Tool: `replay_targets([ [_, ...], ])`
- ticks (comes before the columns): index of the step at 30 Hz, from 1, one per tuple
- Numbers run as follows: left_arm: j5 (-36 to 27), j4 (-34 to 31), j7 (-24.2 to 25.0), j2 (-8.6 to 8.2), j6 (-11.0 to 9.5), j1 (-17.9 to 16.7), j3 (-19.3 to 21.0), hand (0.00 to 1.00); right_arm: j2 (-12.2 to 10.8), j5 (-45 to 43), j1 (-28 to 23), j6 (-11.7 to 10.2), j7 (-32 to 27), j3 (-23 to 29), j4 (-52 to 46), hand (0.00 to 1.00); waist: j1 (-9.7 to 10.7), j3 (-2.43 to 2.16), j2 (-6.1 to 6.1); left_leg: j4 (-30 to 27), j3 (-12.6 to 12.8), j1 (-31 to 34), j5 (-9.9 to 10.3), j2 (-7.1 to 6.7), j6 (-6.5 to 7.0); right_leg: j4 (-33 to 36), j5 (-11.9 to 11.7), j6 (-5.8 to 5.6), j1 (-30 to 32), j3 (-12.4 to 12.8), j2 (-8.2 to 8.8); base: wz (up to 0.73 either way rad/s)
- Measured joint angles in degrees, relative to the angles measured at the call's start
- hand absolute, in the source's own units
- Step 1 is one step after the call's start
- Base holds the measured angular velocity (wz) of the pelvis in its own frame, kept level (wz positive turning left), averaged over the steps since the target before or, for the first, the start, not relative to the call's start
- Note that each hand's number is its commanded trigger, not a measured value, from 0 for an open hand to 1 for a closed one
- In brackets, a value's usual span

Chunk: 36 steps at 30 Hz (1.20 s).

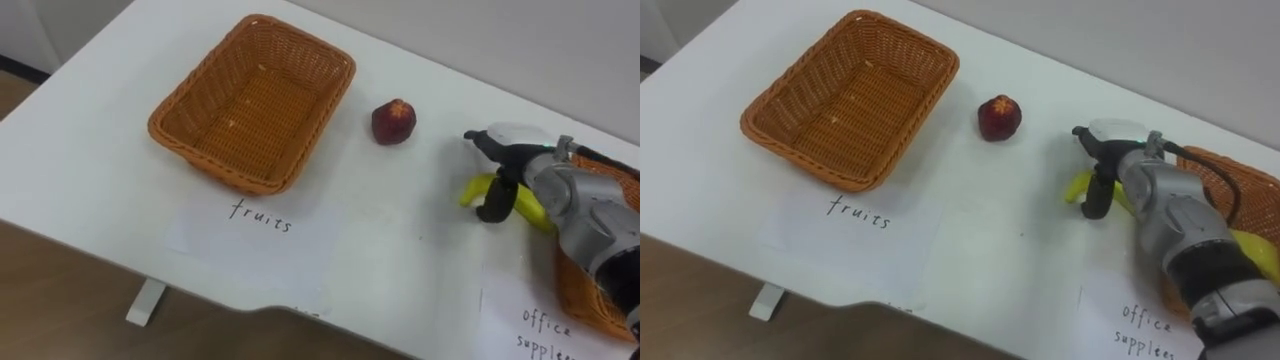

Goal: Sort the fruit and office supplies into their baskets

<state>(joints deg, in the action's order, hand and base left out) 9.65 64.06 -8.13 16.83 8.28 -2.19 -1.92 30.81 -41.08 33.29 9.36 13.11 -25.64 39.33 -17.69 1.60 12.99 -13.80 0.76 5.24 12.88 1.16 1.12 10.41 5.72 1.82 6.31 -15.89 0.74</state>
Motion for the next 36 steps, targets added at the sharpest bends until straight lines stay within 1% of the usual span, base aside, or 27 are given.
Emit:
replay_targets([
  [8, 0.00, 0.00, -0.24, 0.00, -0.03, 0.21, -0.03, 0.00, 0.01, -0.05, 0.42, 0.00, -1.63, 0.00, 0.02, 0.00, 0.11, 0.15, 0.02, 0.18, 0.05, 0.80, 0.01, -0.06, -0.01, 0.14, -0.04, 0.04, 0.78, -0.01, -0.03, 0.00],
  [17, 0.00, -1.10, -0.74, -0.01, -0.06, 0.19, -0.08, 0.00, -0.07, -1.75, 0.47, 0.01, -3.21, -0.03, 0.03, 0.00, -0.03, -0.03, 0.49, -0.08, 0.09, 1.06, 0.00, -0.07, 0.00, 0.11, -0.08, 0.03, 1.03, -0.01, -0.04, 0.00],
  [21, 0.02, -1.11, -1.38, -0.01, -0.13, 0.21, -0.05, 0.00, -0.08, -1.75, 0.46, 0.01, -3.21, -0.06, 0.34, 0.00, 0.00, 0.12, 0.30, -0.13, 0.05, 0.69, 0.00, -0.07, 0.00, -0.12, -0.08, 0.02, 0.61, -0.02, -0.04, 0.00],
  [22, 0.03, -1.10, -1.38, -0.01, -0.12, 0.14, -0.03, 0.00, -0.07, -1.75, 0.46, 0.01, -3.21, -0.06, 0.37, 0.16, 0.00, 0.12, 0.30, -0.08, 0.05, 0.65, 0.00, -0.07, 0.00, -0.36, -0.11, -0.03, 0.49, -0.02, -0.04, 0.00],
  [24, 0.04, -1.10, -1.38, -0.01, -0.07, 0.03, 0.00, 0.00, -0.07, -1.75, 0.46, 0.01, -3.21, -0.05, 0.34, 0.35, 0.00, 0.12, 0.29, -0.06, 0.04, 0.65, 0.00, -0.07, 0.00, -0.68, -0.16, -0.07, 0.36, -0.01, -0.07, 0.00],
  [25, 0.02, -1.10, -1.38, -0.01, -0.05, 0.06, 0.12, 0.00, -0.07, -1.73, 0.46, 0.02, -3.12, -0.06, 0.40, 0.71, 0.00, 0.13, 0.29, -0.05, 0.01, 0.65, 0.00, -0.07, 0.00, -0.68, -0.18, -0.06, 0.35, 0.00, -0.11, 0.00],
  [26, -0.01, -1.10, -1.38, -0.01, -0.01, 0.07, 0.13, 0.00, -0.07, -1.69, 0.46, 0.02, -3.08, -0.06, 0.45, 0.93, -0.01, 0.14, 0.28, -0.04, -0.03, 0.65, 0.00, -0.09, 0.00, -0.68, -0.19, -0.05, 0.34, -0.03, -0.11, 0.00],
  [27, -0.02, -1.10, -1.38, -0.03, 0.08, 0.10, -0.02, 0.00, -0.07, -1.63, 0.46, 0.04, -2.98, -0.08, 0.60, 1.00, -0.02, 0.16, 0.24, -0.02, -0.14, 0.61, 0.00, -0.10, 0.00, -0.71, -0.19, -0.05, 0.25, -0.06, -0.12, 0.00],
  [29, -0.02, -1.00, -1.38, -0.17, 0.24, 0.02, -0.10, 0.00, -0.07, -1.23, 0.46, 0.17, -2.85, -0.09, 0.95, 1.00, -0.03, 0.23, 0.15, 0.02, -0.32, 0.44, 0.00, -0.12, 0.00, -0.72, -0.19, -0.05, 0.02, -0.19, -0.10, 0.05],
  [30, -0.02, -0.97, -1.38, -0.20, 0.46, 0.23, -0.35, 0.00, -0.08, -0.18, 0.46, 0.38, -2.41, -0.11, 1.29, 1.00, -0.01, 0.30, 0.05, 0.12, -0.60, 0.32, 0.00, -0.14, 0.00, -0.78, -0.19, -0.05, -0.26, -0.61, -0.06, 0.12],
  [31, 0.00, -0.78, -1.38, -0.19, 0.57, 0.34, -0.56, 0.00, -0.07, 1.15, 0.48, 0.50, -1.92, -0.04, 2.15, 1.00, 0.01, 0.31, 0.04, 0.24, -1.00, 0.38, 0.00, -0.14, 0.00, -0.75, -0.19, -0.05, -0.33, -1.32, 0.00, 0.12],
  [32, -0.01, -0.64, -1.38, -0.19, 0.58, 0.39, -0.62, 0.00, -0.07, 1.59, 0.58, 0.61, -1.65, -0.04, 2.51, 1.00, -0.06, 0.30, 0.07, 0.25, -1.04, 0.41, 0.01, -0.15, 0.00, -0.74, -0.19, -0.05, -0.33, -1.49, 0.01, 0.08],
  [34, -0.02, -0.38, -1.38, -0.37, 0.60, 0.54, -0.74, 0.00, -0.08, 2.49, 0.59, 0.91, -1.35, -0.26, 3.12, 1.00, -0.32, 0.30, 0.09, 0.24, -1.05, 0.40, 0.01, -0.20, 0.00, -0.74, -0.21, -0.05, -0.36, -1.46, 0.02, 0.00],
  [36, -0.31, -0.37, -1.39, -0.50, 0.60, 0.68, -1.65, 0.00, -0.12, 3.62, 0.89, 1.76, -2.69, -0.20, 4.83, 1.00, -1.15, 0.37, -0.02, 0.23, -1.01, 0.41, 0.00, -0.23, 0.00, -0.78, -0.21, -0.05, -0.28, -1.48, 0.05, 0.00],
])
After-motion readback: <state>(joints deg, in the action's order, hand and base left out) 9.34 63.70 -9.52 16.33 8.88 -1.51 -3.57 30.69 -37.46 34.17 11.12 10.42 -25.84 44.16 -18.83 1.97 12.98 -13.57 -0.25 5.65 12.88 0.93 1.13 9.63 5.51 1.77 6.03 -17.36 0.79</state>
